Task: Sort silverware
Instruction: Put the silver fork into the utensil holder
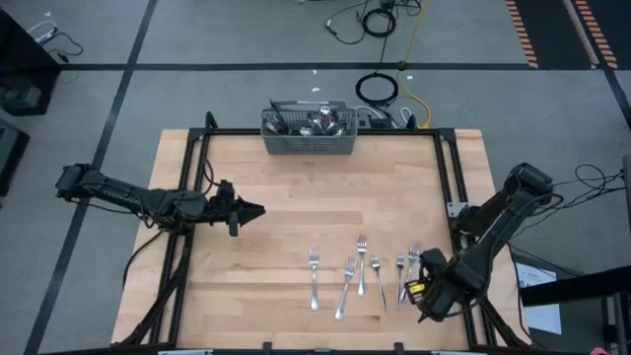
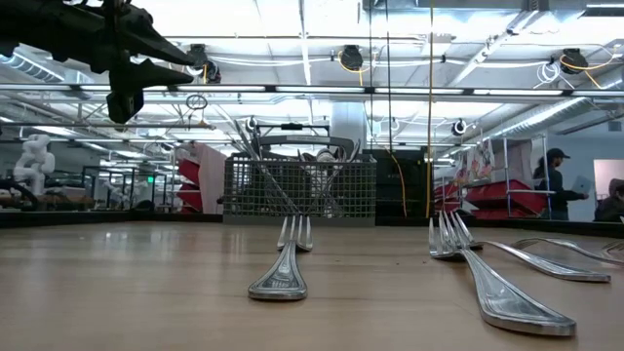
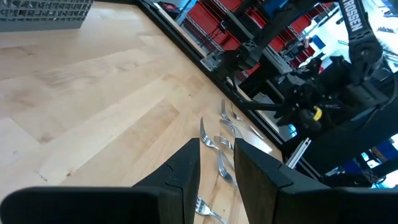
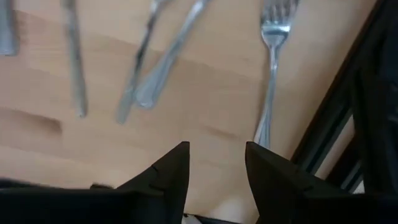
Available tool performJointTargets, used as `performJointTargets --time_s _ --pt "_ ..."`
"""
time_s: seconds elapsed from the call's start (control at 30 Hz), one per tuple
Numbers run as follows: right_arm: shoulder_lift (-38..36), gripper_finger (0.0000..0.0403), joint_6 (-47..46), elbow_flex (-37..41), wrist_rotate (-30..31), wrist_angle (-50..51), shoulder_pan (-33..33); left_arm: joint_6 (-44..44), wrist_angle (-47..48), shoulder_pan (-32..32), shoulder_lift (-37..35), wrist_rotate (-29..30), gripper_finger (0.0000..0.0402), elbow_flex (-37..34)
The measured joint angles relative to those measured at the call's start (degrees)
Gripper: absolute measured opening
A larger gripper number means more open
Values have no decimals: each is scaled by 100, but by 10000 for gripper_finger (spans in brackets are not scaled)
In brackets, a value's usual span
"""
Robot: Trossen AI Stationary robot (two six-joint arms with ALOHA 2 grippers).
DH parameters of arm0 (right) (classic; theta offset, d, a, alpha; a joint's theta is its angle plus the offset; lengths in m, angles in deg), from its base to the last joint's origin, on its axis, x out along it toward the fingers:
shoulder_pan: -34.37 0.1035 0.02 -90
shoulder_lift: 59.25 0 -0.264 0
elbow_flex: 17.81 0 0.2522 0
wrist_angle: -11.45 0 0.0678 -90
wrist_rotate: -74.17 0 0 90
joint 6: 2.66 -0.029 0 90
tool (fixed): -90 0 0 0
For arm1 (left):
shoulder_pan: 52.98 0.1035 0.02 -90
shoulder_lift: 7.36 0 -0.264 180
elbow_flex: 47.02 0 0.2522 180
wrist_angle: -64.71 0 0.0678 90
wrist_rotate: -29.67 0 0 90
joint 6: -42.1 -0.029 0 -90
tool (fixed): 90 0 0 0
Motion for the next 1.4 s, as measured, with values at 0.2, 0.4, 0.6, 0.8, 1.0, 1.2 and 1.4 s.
performJointTargets --time_s 0.2,0.4,0.6,0.8,1.0,1.2,1.4 --pt "158 164 18 502 -104 -196 -77 -1 -2 0 -1 -1 105 -1" --pt "164 173 19 1245 -327 -540 -127 2 -4 0 0 0 105 0" --pt "164 167 90 2107 -442 -1734 -153 2 -14 0 0 1 105 -1" --pt "103 160 154 2603 -560 -2196 -167 4 -25 0 0 27 105 -1" --pt "120 34 408 2629 -760 -2359 -272 4 -35 0 0 112 105 -2" --pt "156 5 263 2565 -780 -2311 -375 2 -33 0 -2 159 105 0" --pt "215 2 308 1821 253 -1294 -613 2 -28 0 -2 166 105 -2"
